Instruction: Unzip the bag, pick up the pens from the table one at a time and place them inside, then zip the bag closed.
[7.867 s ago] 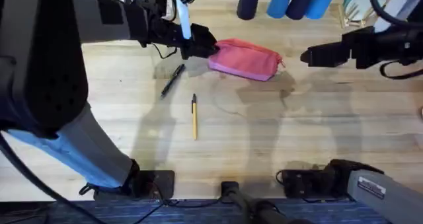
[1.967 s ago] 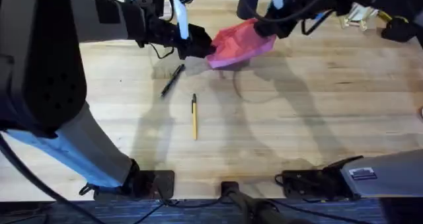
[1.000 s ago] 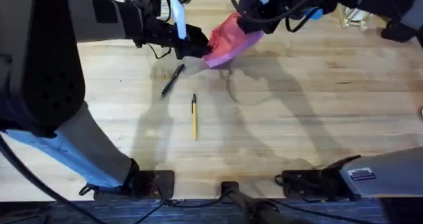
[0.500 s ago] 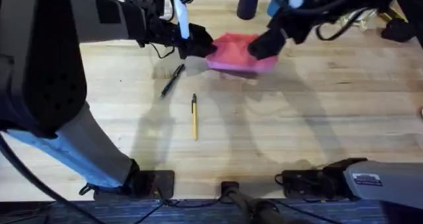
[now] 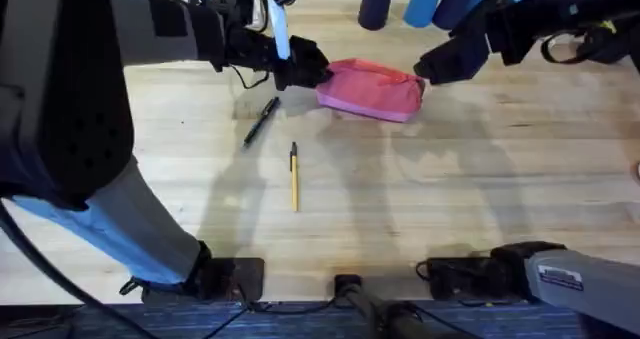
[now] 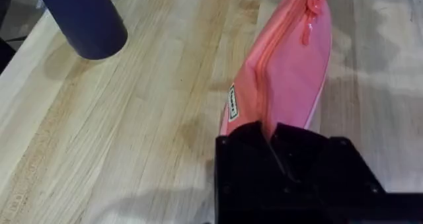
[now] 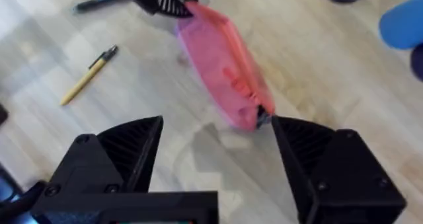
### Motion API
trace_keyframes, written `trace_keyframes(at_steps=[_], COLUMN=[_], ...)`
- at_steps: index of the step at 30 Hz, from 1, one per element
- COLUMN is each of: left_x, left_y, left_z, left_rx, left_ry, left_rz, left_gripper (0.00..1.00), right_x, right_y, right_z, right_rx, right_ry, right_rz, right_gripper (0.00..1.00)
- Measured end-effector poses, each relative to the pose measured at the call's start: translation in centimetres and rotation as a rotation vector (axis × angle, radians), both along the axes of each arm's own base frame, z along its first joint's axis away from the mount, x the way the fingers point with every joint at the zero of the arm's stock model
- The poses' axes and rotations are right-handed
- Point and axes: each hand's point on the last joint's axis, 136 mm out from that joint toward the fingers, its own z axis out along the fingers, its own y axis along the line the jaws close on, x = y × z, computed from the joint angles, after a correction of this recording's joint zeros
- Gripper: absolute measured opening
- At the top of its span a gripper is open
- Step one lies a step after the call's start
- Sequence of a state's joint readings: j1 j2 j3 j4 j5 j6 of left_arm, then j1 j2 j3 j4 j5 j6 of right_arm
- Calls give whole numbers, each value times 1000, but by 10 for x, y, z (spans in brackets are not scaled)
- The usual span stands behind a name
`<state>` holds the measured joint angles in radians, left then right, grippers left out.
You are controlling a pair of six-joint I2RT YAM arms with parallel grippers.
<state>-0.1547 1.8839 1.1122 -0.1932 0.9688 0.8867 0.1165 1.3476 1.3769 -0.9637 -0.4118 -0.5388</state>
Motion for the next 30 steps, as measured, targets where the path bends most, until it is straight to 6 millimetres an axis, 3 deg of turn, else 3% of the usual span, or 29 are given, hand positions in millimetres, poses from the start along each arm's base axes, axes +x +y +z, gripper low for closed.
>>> trace_keyframes(at_steps=[11, 30], left_x=[0, 0], left_y=[0, 0], left_z=[0, 0], left_rx=[0, 0], left_ry=[0, 0], left_rz=[0, 0], left_gripper=[42, 42], right_x=[-11, -1], right_y=[-1, 0], right_z=[-6, -1], right_rx=[-6, -59], right_ry=[55, -62], right_rz=[0, 110], right_gripper=[997, 997])
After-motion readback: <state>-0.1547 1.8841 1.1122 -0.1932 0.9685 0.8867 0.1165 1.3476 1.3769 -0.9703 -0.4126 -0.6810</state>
